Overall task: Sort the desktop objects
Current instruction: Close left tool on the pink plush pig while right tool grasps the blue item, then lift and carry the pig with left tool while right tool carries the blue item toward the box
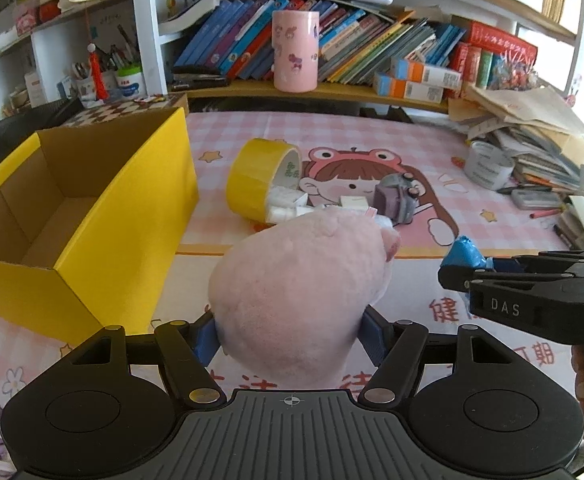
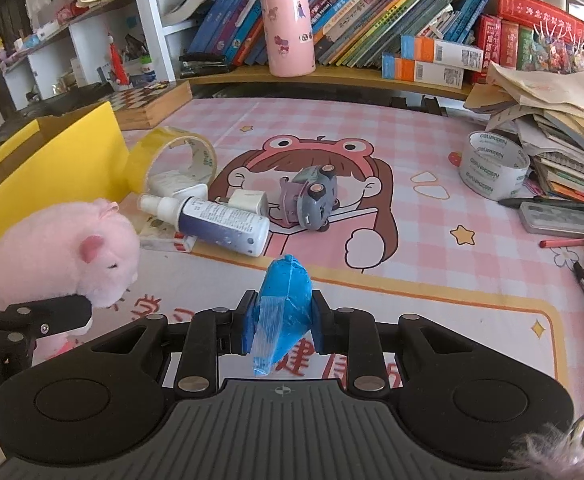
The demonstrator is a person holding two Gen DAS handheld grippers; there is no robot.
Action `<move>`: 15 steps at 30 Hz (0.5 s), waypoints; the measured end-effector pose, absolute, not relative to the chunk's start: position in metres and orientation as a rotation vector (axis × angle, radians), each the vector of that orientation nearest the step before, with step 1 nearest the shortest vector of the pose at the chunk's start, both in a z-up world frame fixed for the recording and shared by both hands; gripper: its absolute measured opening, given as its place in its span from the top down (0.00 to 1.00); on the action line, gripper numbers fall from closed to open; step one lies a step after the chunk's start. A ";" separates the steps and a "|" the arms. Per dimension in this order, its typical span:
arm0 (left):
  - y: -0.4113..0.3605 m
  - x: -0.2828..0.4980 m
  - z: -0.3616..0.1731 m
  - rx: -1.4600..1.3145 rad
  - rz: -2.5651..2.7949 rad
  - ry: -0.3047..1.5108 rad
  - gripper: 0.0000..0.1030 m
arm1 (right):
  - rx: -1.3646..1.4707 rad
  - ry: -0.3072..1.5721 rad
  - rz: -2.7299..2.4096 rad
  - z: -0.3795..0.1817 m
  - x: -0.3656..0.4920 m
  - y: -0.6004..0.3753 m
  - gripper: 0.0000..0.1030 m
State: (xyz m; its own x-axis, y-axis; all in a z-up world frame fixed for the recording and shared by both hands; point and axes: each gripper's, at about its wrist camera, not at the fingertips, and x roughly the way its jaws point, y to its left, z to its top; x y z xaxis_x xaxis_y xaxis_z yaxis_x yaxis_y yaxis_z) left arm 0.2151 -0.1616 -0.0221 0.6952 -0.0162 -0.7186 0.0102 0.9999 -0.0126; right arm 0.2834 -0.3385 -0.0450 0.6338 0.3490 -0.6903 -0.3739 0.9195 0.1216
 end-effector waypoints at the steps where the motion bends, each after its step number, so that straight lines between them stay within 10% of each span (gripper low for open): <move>1: -0.161 0.213 -0.021 -0.011 -0.021 0.799 0.33 | -0.035 0.778 0.414 -0.043 0.280 -0.338 0.76; 15: -0.140 0.182 -0.012 -0.033 -0.162 0.764 0.33 | -0.014 0.747 0.304 -0.027 0.230 -0.332 0.76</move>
